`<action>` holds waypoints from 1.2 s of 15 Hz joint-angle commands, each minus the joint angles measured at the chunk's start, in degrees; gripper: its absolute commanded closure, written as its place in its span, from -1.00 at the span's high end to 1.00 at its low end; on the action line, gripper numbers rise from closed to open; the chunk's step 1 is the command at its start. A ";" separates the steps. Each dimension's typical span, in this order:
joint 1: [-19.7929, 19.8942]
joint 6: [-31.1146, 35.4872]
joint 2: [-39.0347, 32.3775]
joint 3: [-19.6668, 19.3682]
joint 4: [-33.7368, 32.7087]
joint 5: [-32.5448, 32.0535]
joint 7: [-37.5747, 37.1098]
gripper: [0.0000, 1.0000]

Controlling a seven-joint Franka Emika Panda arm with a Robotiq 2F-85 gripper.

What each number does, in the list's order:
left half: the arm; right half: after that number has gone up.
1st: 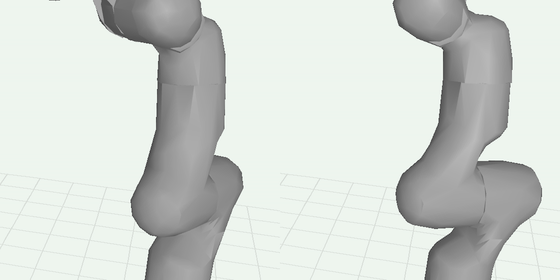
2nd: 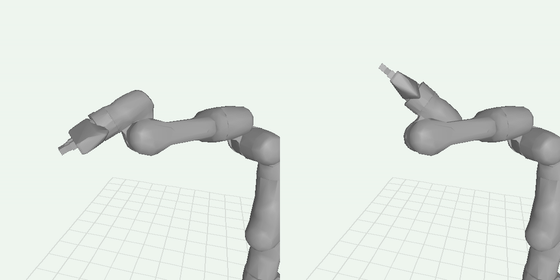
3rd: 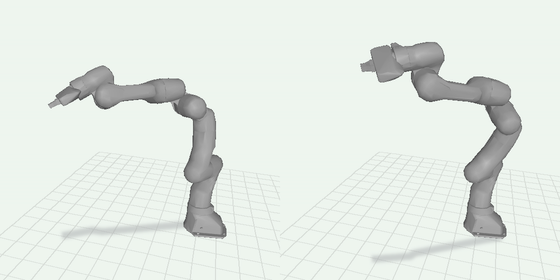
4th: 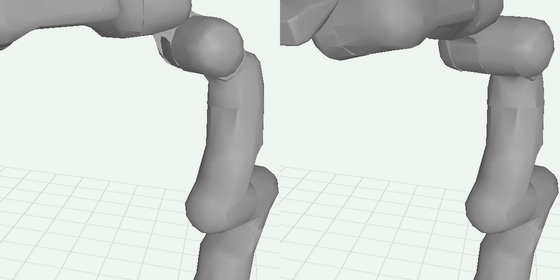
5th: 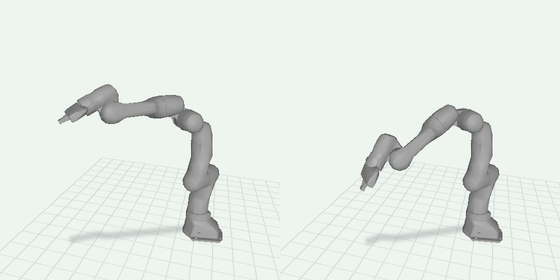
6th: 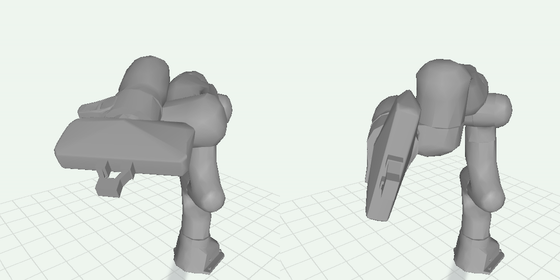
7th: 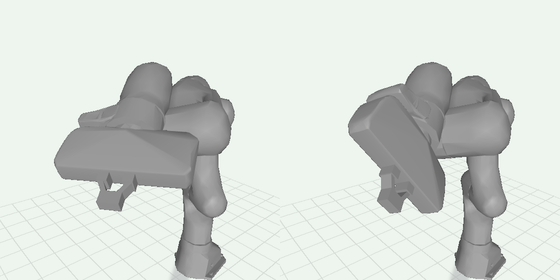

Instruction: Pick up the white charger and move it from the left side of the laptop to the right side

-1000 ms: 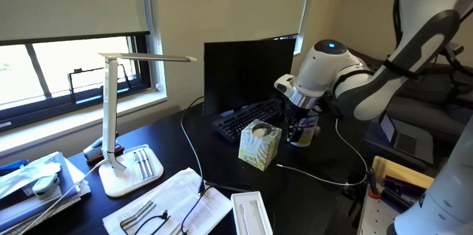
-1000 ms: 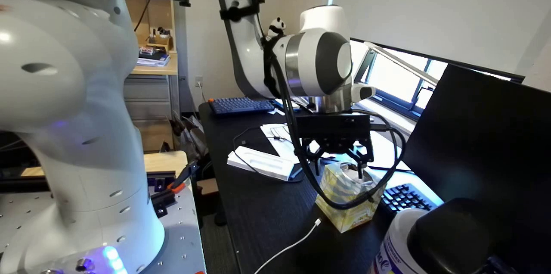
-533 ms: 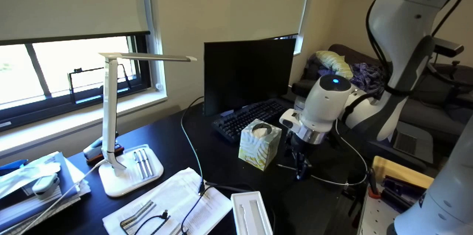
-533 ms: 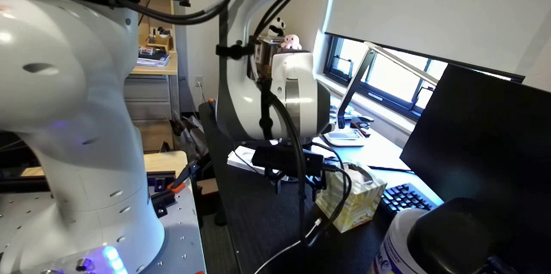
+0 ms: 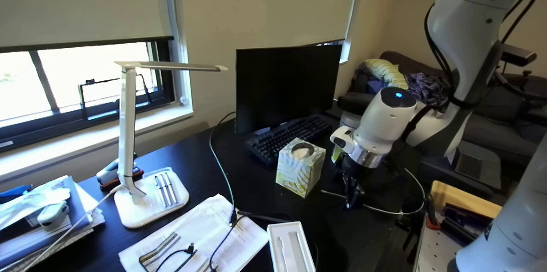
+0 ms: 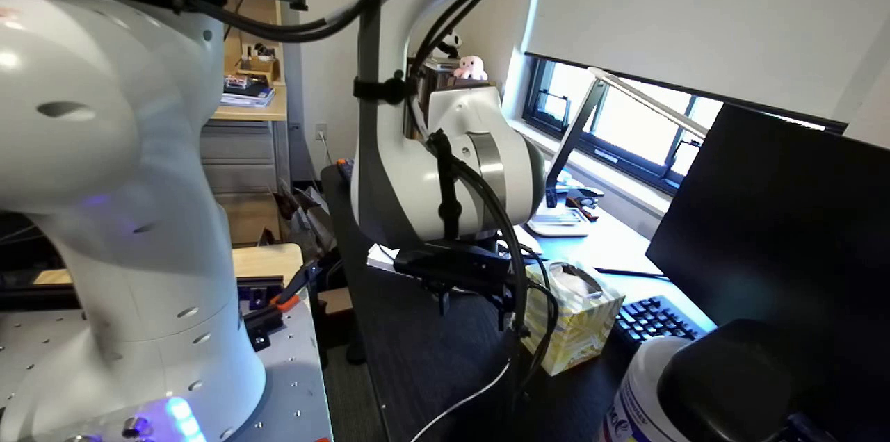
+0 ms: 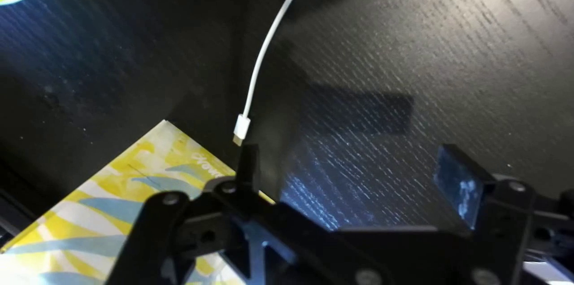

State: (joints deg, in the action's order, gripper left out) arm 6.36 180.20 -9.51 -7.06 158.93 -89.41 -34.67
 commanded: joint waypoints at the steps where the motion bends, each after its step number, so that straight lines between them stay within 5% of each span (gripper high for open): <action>1: -0.43 -0.98 1.03 0.22 -0.26 -0.38 -1.42 1.00; 10: 2.97 3.75 -1.28 -4.36 -0.91 -1.13 -16.27 1.00; 18: 4.22 8.66 -8.66 -6.94 -4.36 -0.68 -19.21 1.00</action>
State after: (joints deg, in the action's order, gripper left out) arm 9.75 186.52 -13.43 -13.78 156.86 -89.50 -51.61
